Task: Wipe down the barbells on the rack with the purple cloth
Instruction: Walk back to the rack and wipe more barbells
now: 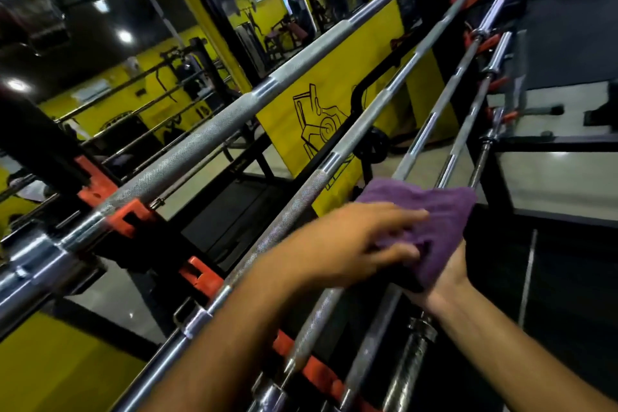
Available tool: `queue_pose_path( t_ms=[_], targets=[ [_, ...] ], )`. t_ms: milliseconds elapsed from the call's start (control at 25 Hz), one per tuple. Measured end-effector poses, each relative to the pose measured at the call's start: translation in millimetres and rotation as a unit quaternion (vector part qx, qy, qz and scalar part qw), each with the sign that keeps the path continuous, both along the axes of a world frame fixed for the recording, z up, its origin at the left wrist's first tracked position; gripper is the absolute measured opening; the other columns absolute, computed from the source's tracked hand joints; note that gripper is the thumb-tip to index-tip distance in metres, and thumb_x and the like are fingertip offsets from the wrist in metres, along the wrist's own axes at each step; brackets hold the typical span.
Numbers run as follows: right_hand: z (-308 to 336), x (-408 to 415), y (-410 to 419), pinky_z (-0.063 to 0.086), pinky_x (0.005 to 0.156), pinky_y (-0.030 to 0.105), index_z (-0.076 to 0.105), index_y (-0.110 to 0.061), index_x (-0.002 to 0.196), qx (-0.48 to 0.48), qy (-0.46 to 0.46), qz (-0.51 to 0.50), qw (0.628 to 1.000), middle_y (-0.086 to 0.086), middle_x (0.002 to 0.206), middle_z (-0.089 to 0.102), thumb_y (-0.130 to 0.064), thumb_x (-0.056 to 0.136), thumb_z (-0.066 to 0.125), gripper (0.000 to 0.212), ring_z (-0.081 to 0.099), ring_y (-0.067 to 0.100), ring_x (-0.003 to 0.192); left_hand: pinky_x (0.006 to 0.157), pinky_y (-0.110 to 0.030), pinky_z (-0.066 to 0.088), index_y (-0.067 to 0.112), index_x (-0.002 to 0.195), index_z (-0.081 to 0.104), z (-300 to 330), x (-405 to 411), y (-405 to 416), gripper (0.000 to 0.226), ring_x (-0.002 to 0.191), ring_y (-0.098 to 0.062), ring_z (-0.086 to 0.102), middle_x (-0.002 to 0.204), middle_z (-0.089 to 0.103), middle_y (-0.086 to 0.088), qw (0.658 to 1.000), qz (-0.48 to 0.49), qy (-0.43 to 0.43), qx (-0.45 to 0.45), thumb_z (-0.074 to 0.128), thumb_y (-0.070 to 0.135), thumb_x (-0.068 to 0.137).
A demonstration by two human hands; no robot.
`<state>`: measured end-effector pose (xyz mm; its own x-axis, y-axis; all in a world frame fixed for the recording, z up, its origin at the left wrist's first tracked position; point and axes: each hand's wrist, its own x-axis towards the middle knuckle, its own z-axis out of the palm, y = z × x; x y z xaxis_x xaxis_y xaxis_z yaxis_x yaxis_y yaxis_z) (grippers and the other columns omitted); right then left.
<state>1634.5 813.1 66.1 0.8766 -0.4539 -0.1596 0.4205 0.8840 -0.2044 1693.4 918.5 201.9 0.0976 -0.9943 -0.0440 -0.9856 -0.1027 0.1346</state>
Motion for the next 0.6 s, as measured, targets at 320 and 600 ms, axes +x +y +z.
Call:
queue_pose_path(
  t_ms=[320, 600],
  targets=[
    [14, 100, -46, 0.056, 0.063, 0.027, 0.065, -0.024, 0.093, 0.015, 0.087, -0.065, 0.994, 0.000, 0.083, 0.070, -0.066, 0.099, 0.036, 0.052, 0.070, 0.017, 0.069, 0.122, -0.022, -0.006, 0.014, 0.159, 0.000, -23, 98, 75, 0.067, 0.148, -0.003, -0.022, 0.163, -0.022, 0.001, 0.985, 0.113, -0.123, 0.046, 0.040, 0.020, 0.106],
    [53, 204, -79, 0.051, 0.068, 0.030, 0.067, -0.006, 0.113, -0.240, 0.196, -0.115, 0.944, 0.013, 0.098, 0.072, -0.065, 0.102, 0.027, 0.072, 0.070, 0.034, 0.096, 0.119, -0.015, -0.004, 0.021, 0.158, 0.003, -32, 107, 77, 0.073, 0.147, 0.004, -0.017, 0.165, -0.012, 0.009, 0.988, 0.126, -0.095, -0.007, 0.040, -0.003, 0.100]
  ],
)
